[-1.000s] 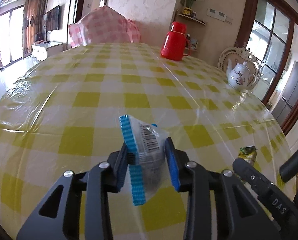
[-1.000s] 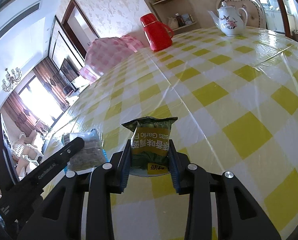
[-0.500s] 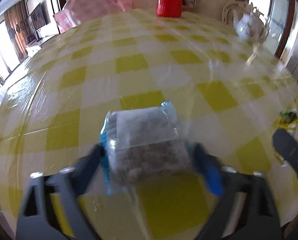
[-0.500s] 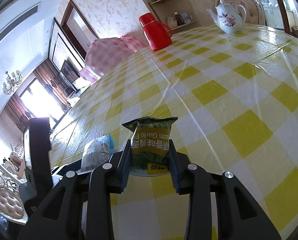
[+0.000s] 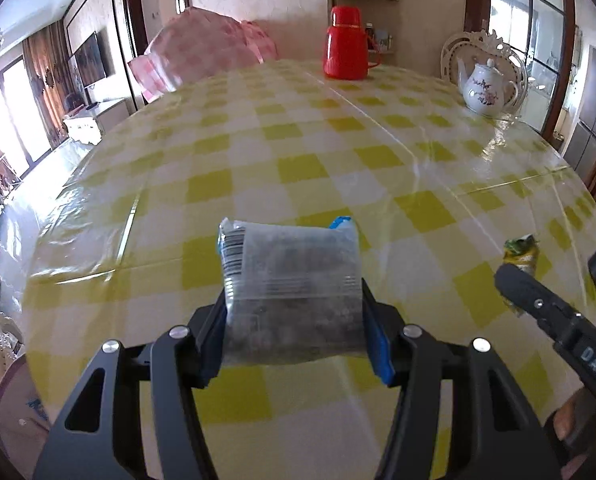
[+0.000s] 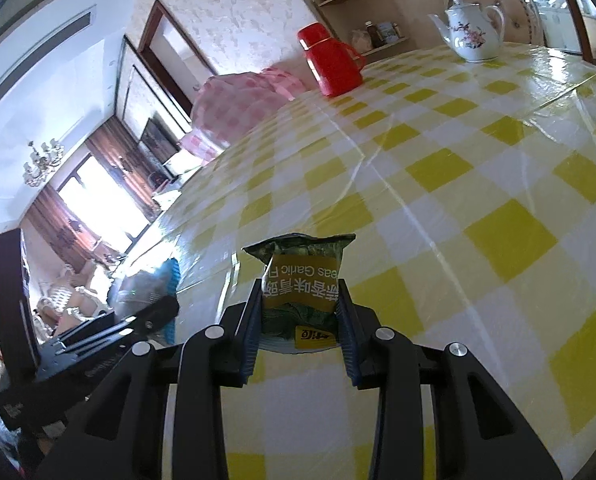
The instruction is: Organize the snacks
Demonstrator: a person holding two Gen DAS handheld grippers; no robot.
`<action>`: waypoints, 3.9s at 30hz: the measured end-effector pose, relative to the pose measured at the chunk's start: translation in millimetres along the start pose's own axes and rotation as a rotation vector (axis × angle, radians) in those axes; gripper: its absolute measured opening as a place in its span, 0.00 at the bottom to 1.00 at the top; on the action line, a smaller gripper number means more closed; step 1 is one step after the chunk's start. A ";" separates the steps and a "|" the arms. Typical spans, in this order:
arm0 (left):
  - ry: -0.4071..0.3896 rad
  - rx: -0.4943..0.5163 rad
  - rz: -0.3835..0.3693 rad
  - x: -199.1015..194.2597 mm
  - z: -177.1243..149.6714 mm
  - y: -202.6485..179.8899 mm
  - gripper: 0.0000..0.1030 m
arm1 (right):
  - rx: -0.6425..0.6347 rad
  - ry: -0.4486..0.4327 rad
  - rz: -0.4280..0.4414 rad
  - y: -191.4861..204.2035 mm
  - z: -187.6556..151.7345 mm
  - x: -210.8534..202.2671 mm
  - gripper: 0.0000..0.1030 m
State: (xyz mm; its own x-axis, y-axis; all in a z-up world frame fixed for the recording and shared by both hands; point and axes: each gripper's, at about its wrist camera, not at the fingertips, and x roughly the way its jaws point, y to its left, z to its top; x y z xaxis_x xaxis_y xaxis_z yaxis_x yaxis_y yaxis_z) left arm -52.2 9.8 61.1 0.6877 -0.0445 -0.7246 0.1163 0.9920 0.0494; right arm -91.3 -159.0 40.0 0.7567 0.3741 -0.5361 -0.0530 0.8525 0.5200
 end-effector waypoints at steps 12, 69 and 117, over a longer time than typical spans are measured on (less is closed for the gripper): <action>-0.038 0.032 0.037 -59.4 -32.8 54.8 0.56 | -0.123 0.097 0.100 62.2 -37.7 5.8 0.34; 0.096 -0.363 0.353 -144.4 -187.9 285.9 0.99 | -0.969 0.518 0.144 352.5 -239.7 41.5 0.86; 0.160 -0.396 0.332 -126.4 -196.1 294.5 0.99 | -0.972 0.571 0.123 345.7 -253.0 51.0 0.86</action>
State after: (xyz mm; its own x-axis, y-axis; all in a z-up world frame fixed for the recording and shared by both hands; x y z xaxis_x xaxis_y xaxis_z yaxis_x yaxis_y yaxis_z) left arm -245.4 330.7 32.4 0.5198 0.2670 -0.8115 -0.3890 0.9197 0.0535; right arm -235.9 247.1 24.2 0.3172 0.3741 -0.8714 -0.7784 0.6276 -0.0138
